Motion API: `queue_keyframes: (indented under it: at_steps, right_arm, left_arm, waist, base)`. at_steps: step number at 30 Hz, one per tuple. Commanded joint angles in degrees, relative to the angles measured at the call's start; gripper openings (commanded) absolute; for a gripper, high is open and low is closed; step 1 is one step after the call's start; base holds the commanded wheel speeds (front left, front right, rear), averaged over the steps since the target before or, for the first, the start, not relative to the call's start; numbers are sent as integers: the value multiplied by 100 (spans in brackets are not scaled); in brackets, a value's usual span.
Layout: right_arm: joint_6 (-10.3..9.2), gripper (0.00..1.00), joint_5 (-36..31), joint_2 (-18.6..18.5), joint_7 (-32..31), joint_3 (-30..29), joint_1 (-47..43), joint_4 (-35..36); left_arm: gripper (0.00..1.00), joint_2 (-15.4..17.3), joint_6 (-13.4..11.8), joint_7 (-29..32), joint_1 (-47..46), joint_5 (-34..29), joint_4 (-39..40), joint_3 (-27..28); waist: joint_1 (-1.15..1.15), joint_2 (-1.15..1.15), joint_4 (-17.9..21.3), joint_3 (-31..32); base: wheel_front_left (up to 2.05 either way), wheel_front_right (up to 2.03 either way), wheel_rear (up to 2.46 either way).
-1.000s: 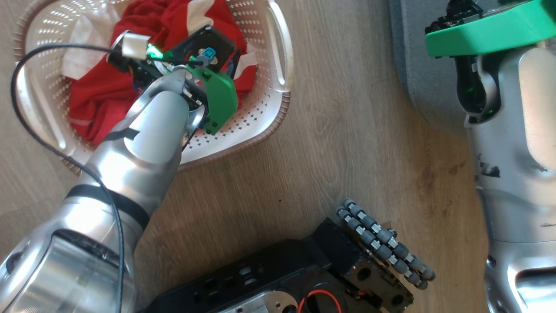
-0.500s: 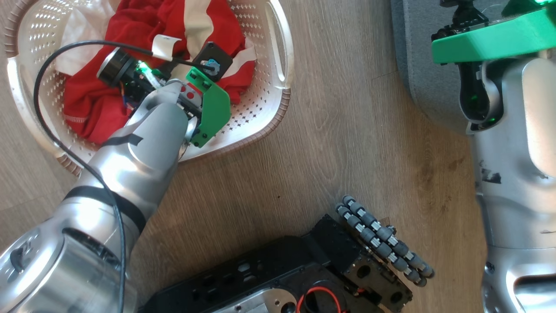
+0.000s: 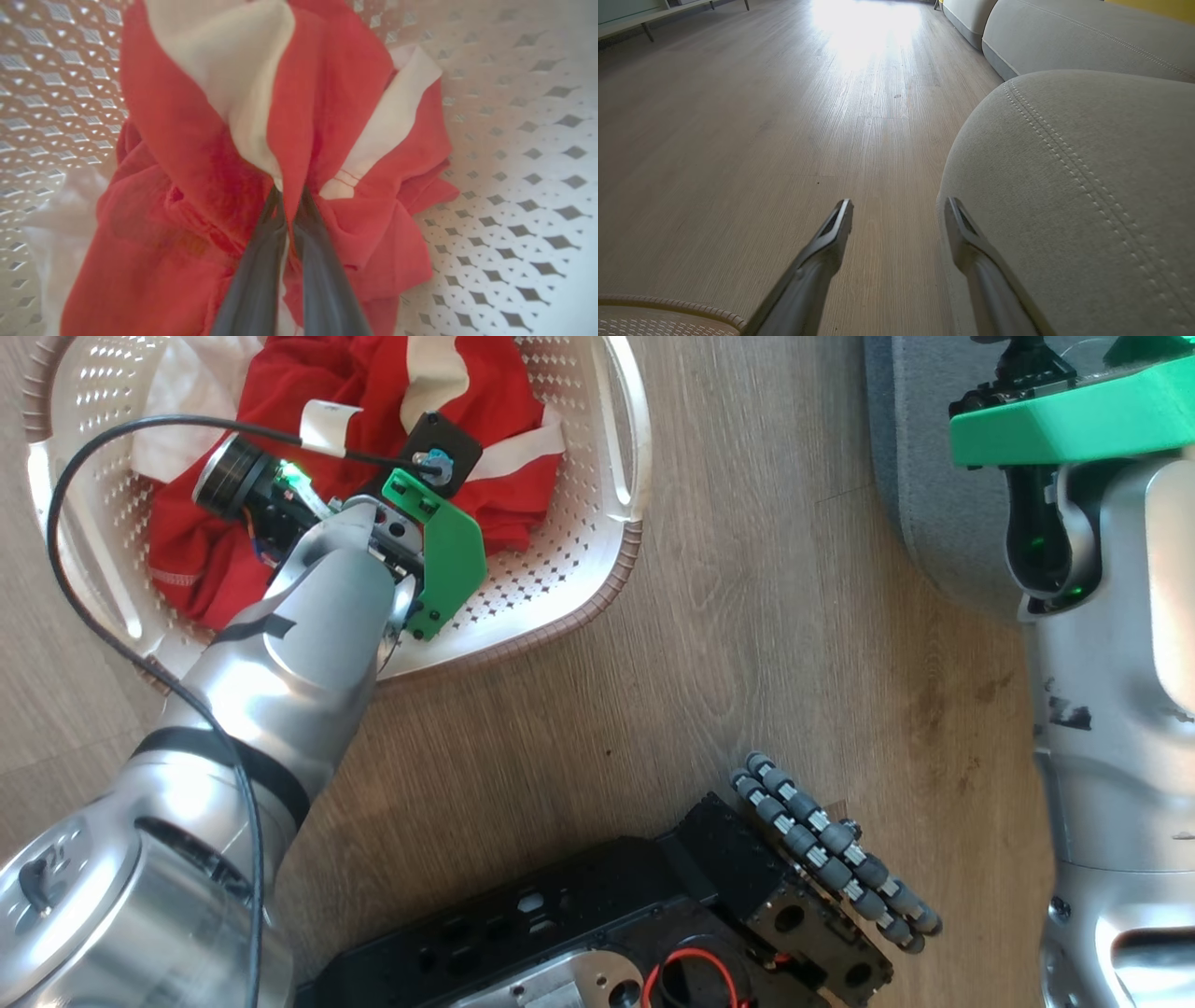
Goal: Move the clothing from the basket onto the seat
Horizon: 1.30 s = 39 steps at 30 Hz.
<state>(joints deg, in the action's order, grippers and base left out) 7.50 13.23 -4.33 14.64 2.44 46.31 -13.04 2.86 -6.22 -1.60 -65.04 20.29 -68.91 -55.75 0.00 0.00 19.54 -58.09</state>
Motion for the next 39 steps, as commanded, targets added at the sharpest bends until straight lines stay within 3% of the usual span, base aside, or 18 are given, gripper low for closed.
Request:
queue_keyframes:
  at_steps: [1, 11, 16, 21, 26, 39]
  right_arm:
    - [-1, 100, -12, -63, 36, 33, -202, 184]
    - [-1, 100, 25, -112, 36, 212, 130, 194]
    - [-1, 100, -4, -280, 36, 346, 137, 81]
    - [-1, 100, 11, -430, 36, 508, 54, -42]
    - [-1, 100, 28, -578, 36, 603, -119, -184]
    - [-1, 100, 243, -849, 36, 1010, -852, -729]
  left_arm:
    - [0, 2, -15, -147, -64, 72, 110, 4]
    - [0, 8, 54, -1017, -246, 379, -189, 131]
    - [0, 7, 122, -1272, -150, 523, -215, 211]
    - [0, 4, 161, -1332, 115, 657, 69, 239]
    - [0, 3, 35, -1338, 367, 660, 510, 380]
    - [0, 159, -112, -1339, 1555, 409, 1727, 1211]
  waist:
    - [0, 0, -19, 2]
    - [0, 0, -96, 248]
    - [0, 0, -379, 789]
    - [0, 0, -612, 1332]
    - [0, 0, -897, 1847]
    - [0, 0, -1680, 3427]
  base:
    - [0, 0, 0]
    - [0, 0, 0]
    - [0, 0, 0]
    - [0, 0, 0]
    - [0, 0, 0]
    - [0, 0, 0]
